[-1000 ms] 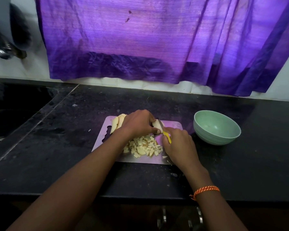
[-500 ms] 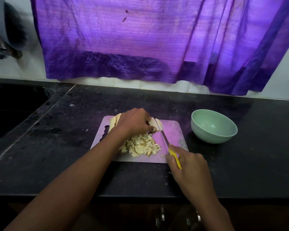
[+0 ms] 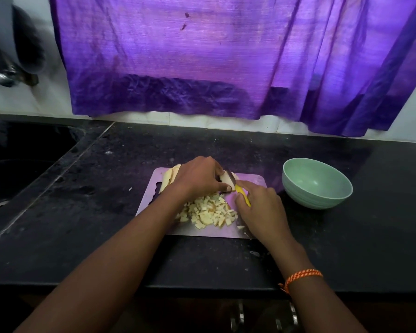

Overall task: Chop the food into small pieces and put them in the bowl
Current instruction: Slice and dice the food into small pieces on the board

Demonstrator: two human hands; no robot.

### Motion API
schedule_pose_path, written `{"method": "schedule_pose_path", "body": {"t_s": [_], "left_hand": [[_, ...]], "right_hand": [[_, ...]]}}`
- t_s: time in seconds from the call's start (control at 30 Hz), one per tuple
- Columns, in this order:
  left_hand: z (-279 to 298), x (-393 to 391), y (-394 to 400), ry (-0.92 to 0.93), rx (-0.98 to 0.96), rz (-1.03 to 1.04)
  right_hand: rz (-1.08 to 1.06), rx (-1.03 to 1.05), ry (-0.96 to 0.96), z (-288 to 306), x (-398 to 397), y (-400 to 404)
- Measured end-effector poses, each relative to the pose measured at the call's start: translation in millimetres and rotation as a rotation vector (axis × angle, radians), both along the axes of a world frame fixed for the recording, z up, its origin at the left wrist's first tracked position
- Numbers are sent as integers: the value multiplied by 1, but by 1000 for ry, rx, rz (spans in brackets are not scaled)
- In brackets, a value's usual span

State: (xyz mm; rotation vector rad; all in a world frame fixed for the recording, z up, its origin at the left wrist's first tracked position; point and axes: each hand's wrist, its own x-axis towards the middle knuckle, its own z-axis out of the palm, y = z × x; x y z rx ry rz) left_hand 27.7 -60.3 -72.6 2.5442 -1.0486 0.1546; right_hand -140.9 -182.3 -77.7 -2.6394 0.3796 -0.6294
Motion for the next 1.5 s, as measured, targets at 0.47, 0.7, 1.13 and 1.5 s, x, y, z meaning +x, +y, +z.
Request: {"method": "schedule_pose_path", "body": {"t_s": [0.47, 0.7, 1.13, 1.5], "left_hand": [[-6, 3, -2, 17, -12, 2], [-2, -4, -2, 34, -20, 4], [1, -4, -2, 64, -18, 8], [-2, -3, -2, 74, -30, 27]], "right_hand": [[17, -72, 102, 5, 6, 2], [8, -96, 90, 0, -19, 9], [9, -63, 23, -11, -66, 7], [-17, -69, 38, 4, 2, 4]]}}
